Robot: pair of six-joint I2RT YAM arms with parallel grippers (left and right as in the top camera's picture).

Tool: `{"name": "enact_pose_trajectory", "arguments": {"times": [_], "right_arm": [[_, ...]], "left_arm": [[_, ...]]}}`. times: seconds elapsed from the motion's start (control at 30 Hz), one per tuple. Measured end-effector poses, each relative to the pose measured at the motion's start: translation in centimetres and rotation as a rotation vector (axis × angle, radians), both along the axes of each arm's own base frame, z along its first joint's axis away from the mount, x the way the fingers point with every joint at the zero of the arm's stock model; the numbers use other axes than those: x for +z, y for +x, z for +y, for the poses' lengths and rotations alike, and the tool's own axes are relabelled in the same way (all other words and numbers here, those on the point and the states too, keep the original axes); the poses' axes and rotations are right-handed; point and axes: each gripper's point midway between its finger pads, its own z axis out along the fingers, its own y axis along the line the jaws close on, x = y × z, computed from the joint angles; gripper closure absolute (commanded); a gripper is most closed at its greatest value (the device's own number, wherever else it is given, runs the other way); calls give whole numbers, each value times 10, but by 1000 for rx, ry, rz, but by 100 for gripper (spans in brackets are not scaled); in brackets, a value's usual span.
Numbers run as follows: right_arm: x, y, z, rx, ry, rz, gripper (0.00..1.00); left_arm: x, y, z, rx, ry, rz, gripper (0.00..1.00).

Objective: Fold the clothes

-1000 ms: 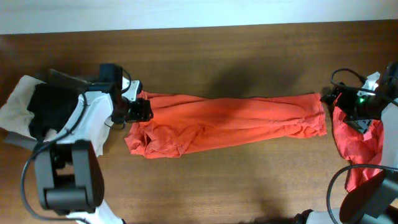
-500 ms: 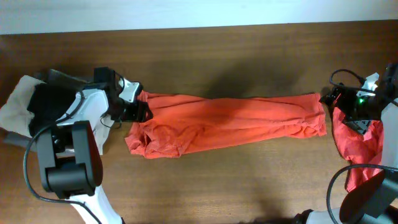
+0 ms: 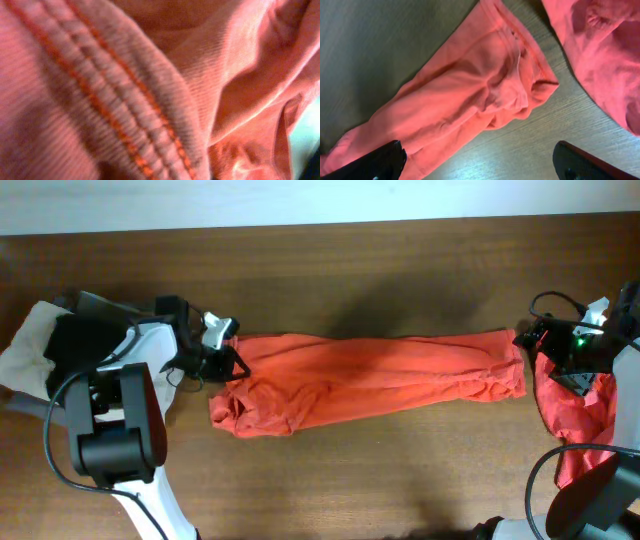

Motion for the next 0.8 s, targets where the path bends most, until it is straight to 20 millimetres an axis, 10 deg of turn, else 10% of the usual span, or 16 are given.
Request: {"name": "enact_pose_trajectory", "arguments": {"times": [0.4, 0.8], "right_arm": [[0, 0, 0, 1, 0, 1, 1], [0, -1, 0, 0, 1, 3, 1]], "left_arm": [[5, -15, 6, 57, 68, 139, 99], [66, 20, 29, 165, 210, -31, 93]]}}
